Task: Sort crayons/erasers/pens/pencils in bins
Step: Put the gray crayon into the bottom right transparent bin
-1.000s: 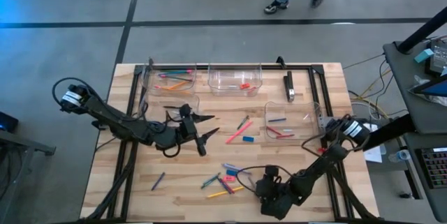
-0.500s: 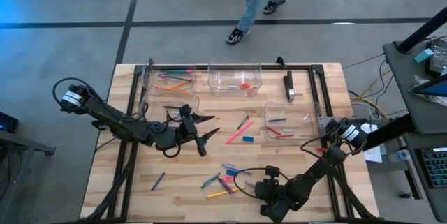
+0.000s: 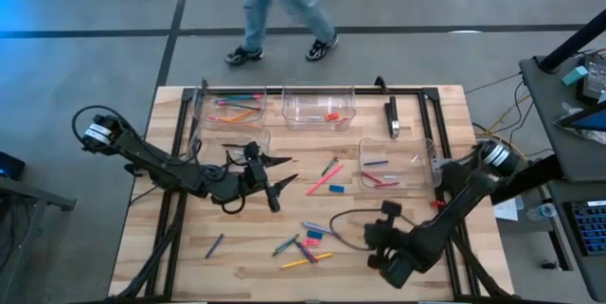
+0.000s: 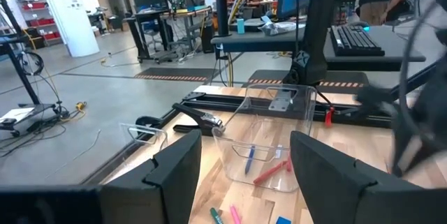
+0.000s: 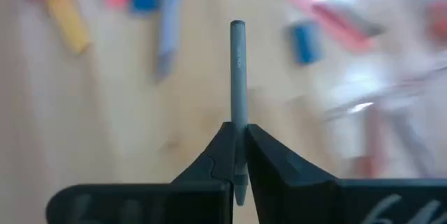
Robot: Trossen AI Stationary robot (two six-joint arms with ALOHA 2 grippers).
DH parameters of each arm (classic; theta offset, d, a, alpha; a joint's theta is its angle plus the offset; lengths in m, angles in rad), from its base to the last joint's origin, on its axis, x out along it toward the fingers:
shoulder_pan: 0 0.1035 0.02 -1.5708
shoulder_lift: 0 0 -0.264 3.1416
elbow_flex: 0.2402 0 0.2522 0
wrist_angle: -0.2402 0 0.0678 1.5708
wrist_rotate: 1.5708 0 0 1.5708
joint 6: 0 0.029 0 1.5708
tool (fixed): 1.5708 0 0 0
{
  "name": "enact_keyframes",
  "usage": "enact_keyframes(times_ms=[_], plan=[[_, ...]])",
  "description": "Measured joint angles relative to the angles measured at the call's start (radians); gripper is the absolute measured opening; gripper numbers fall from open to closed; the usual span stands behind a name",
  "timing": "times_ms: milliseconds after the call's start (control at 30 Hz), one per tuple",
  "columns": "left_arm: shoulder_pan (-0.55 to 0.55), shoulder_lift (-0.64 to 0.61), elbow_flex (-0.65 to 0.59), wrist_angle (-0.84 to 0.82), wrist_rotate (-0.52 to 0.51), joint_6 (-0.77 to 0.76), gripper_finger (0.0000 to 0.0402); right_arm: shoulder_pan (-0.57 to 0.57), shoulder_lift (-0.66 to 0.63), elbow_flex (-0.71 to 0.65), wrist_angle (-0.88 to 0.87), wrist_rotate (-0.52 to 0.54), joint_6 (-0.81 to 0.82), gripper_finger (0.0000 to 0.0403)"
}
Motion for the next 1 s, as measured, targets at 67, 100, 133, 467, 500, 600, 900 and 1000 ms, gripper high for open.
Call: enact_keyframes(times_ms=[67, 100, 133, 467, 500, 600, 900, 1000], plan=[[0.000, 0.000, 0.000, 0.002, 0.000, 0.000, 0.0203, 0.004, -0.074, -0.011, -0.087, 0.085, 0.040, 0.0015], [0.000, 0.000, 0.000, 0.002, 0.000, 0.000, 0.0203, 0.004, -0.117, -0.020, -0.129, 0.126, 0.058, 0.0015], [0.000, 0.000, 0.000, 0.003, 0.000, 0.000, 0.0203, 0.002, -0.157, -0.033, -0.165, 0.162, 0.079, 0.0014], [0.000, 0.001, 0.000, -0.008, 0.054, -0.002, 0.0203, -0.114, -0.523, -0.343, -0.243, 0.218, 0.175, 0.0037], [0.000, 0.003, 0.000, -0.014, 0.078, -0.002, 0.0203, -0.126, -0.560, -0.371, -0.242, 0.216, 0.185, 0.0049], [0.000, 0.022, -0.001, -0.019, 0.114, 0.000, 0.0203, -0.146, -0.651, -0.426, -0.238, 0.204, 0.186, 0.0094], [0.001, 0.150, 0.092, -0.028, 0.278, 0.054, 0.0203, -0.148, -0.776, -0.455, -0.173, 0.200, 0.159, 0.0227], [-0.009, 0.203, 0.172, -0.138, 0.376, 0.052, 0.0203, -0.148, -0.782, -0.455, -0.101, 0.198, 0.096, 0.0248]])
